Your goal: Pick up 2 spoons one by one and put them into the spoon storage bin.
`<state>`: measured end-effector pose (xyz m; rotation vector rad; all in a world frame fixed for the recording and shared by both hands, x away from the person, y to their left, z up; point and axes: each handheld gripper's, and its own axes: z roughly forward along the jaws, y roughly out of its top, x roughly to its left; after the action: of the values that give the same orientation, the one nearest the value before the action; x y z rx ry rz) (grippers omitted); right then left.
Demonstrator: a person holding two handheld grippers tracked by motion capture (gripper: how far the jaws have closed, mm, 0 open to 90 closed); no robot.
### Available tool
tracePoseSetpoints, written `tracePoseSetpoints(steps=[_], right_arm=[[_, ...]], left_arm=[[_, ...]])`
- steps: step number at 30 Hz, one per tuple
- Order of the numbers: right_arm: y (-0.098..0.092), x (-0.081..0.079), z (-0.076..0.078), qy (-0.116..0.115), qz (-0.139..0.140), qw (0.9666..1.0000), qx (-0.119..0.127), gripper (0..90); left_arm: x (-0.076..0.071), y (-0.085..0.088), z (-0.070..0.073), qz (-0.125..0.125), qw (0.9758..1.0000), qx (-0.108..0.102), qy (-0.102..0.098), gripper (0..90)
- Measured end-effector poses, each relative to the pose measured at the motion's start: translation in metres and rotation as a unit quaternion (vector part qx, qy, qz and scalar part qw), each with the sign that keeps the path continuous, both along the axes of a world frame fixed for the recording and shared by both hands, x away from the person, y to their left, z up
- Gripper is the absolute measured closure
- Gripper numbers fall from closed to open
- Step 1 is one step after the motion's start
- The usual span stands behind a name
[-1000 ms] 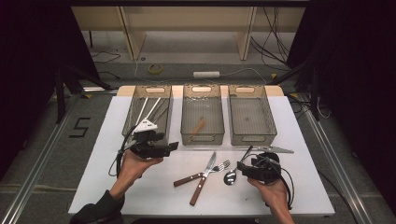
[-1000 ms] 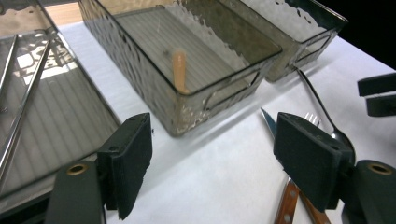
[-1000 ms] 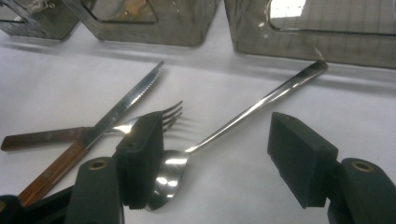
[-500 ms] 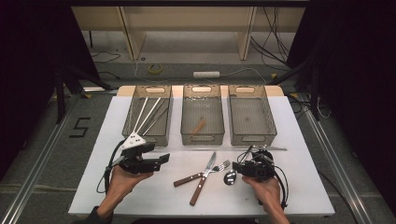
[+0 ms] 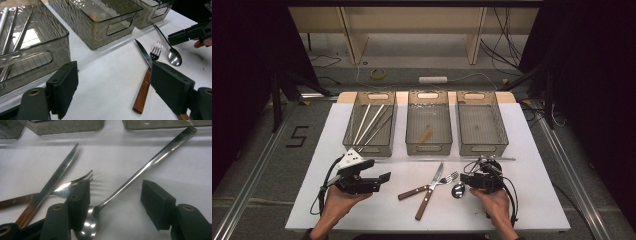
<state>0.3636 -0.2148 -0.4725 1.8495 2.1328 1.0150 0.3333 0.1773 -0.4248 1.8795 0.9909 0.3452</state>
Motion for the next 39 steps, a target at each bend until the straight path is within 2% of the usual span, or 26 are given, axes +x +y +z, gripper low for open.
tracePoseSetpoints(steps=[3, 6, 11, 13, 20, 39], right_arm=[[0.004, 0.001, 0.000, 0.002, -0.004, 1.0000, -0.006, 41.9], [0.008, 0.002, -0.002, 0.007, -0.008, 0.9997, -0.023, 41.9], [0.013, 0.002, -0.002, 0.003, -0.012, 0.9990, -0.042, 42.2], [0.014, 0.002, -0.001, 0.004, -0.012, 0.9989, -0.044, 42.9], [0.018, 0.001, -0.001, 0.003, -0.003, 0.9970, -0.078, 46.0], [0.022, 0.001, -0.001, -0.001, 0.009, 0.9941, -0.108, 50.3]], left_arm=[[-0.002, -0.001, 0.001, -0.006, 1.0000, 0.003, -0.004, 22.3], [-0.004, -0.002, 0.001, -0.010, 0.9999, 0.001, -0.006, 22.3], [-0.006, -0.002, 0.001, -0.013, 0.9999, 0.001, -0.010, 22.6], [-0.006, -0.002, 0.001, -0.013, 0.9999, 0.001, -0.010, 22.6], [-0.007, -0.001, 0.002, -0.015, 0.9998, -0.002, -0.010, 23.0], [-0.010, -0.002, 0.001, -0.019, 0.9997, 0.004, -0.012, 23.6]])
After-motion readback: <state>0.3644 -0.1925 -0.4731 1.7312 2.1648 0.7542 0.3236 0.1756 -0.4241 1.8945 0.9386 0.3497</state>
